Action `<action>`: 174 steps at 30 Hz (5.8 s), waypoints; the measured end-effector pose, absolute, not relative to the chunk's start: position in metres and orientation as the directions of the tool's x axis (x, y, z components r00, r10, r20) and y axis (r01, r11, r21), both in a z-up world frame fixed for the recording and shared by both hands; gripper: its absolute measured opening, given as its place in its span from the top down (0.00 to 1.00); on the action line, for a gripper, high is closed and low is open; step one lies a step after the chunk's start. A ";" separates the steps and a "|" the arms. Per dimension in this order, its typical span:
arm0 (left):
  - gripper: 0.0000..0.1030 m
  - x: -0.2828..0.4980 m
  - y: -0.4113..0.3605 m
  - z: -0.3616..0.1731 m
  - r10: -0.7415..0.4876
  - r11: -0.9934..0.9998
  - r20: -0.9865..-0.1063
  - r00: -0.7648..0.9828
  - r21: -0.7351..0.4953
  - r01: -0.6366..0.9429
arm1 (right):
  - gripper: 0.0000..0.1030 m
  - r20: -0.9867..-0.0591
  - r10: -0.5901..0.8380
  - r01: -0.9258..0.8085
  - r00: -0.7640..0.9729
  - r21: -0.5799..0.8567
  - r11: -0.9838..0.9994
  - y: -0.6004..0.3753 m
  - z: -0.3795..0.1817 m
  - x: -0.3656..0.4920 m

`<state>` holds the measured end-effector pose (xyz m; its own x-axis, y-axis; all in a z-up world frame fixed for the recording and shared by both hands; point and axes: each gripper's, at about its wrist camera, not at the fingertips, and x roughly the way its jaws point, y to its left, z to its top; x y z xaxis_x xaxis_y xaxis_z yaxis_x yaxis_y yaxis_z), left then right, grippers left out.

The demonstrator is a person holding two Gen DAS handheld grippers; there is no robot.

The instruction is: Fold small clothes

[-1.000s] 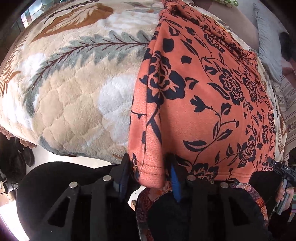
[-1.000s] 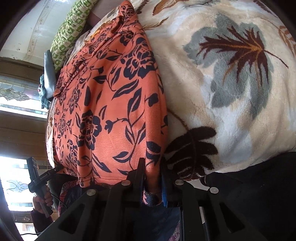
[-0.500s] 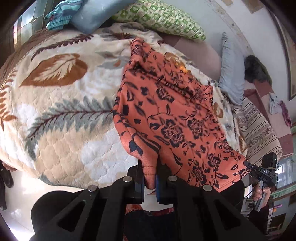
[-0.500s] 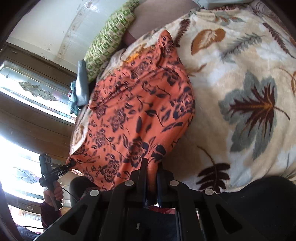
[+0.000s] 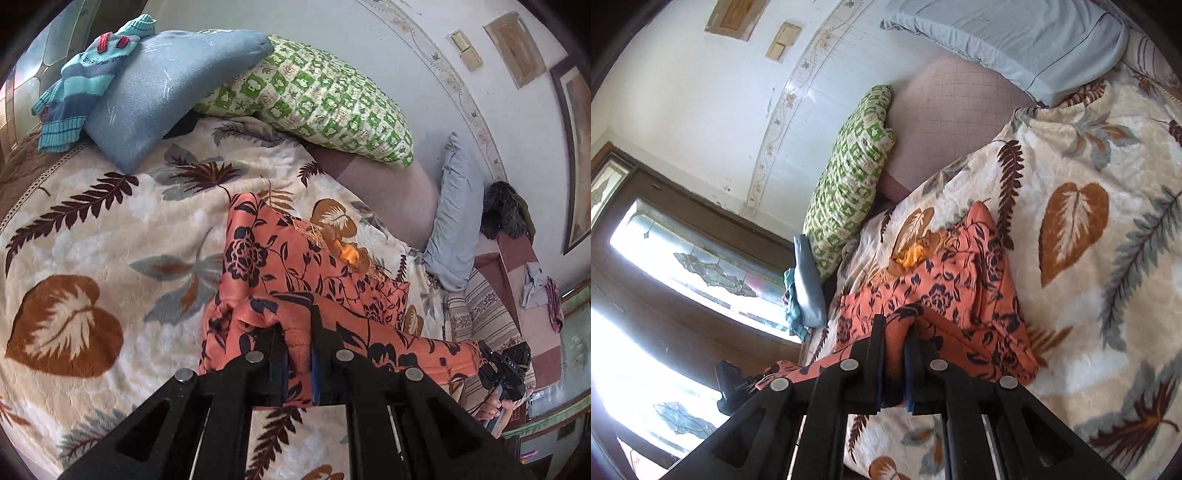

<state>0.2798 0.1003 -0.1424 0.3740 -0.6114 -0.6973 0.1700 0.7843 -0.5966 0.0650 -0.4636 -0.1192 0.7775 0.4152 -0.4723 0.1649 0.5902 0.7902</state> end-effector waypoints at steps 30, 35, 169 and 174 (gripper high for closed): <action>0.32 0.319 0.050 -0.234 -0.430 0.880 -0.748 0.506 -0.473 0.050 | 0.38 -0.752 0.255 0.232 0.608 0.476 0.848 -0.404 -0.174 0.212; 0.32 0.318 0.048 -0.253 -0.428 0.888 -0.774 0.466 -0.457 0.056 | 0.59 -0.844 0.293 0.140 0.449 0.391 0.910 -0.309 -0.224 0.260; 0.21 0.337 0.198 -0.240 -0.435 0.773 -0.741 0.511 -0.599 -0.211 | 0.88 -0.836 0.008 -0.239 0.549 -0.147 0.960 -0.010 -0.213 0.260; 0.21 0.338 0.178 -0.242 -0.430 0.804 -0.755 0.495 -0.570 -0.170 | 0.89 -0.794 0.149 -0.096 0.589 0.114 0.989 -0.085 -0.175 0.254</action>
<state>0.3384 0.1780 -0.2417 0.4952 -0.4299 -0.7550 -0.1701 0.8042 -0.5695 0.2543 -0.0847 -0.1753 0.5891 0.1488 -0.7943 -0.0959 0.9888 0.1141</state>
